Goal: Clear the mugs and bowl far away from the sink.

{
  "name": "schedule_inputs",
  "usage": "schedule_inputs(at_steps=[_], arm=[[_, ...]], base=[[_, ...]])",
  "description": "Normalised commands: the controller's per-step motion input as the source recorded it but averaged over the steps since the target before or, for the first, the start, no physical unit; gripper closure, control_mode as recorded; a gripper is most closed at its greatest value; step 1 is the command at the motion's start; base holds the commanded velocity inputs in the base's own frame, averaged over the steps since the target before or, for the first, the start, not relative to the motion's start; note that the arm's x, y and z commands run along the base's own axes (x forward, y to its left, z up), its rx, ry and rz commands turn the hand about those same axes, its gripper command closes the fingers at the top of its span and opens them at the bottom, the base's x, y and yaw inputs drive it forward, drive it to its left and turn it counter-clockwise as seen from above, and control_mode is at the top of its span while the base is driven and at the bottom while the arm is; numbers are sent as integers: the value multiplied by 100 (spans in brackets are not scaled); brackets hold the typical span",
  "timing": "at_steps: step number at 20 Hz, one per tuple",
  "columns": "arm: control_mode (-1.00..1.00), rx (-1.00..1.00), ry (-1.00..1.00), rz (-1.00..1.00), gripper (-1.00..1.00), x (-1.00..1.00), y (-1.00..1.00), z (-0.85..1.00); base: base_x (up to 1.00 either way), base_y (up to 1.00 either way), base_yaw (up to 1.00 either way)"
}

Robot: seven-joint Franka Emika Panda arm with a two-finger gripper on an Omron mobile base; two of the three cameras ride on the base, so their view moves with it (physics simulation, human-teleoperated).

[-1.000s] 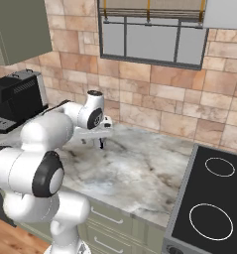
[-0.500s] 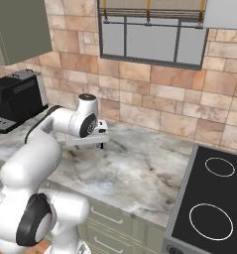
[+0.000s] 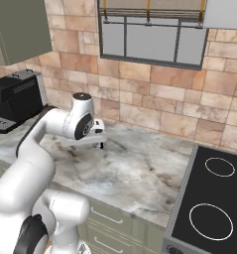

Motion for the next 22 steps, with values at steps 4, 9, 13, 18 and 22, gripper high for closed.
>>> schedule_inputs(at_steps=[4, 9, 13, 18, 22], arm=[[-100, 0, -2, 0, -100, -30, 0, 48], [-100, 0, -6, 0, -100, -44, 0, 47], [-100, 0, -7, -2, -100, -48, 0, 35], [-100, 0, -7, -22, -100, -66, 0, 15], [-100, 0, -7, -34, -100, -44, 3, 9]], base=[[0, 0, 0], [0, 0, 0], [0, 0, 0], [0, 0, 0], [0, 0, 0]])
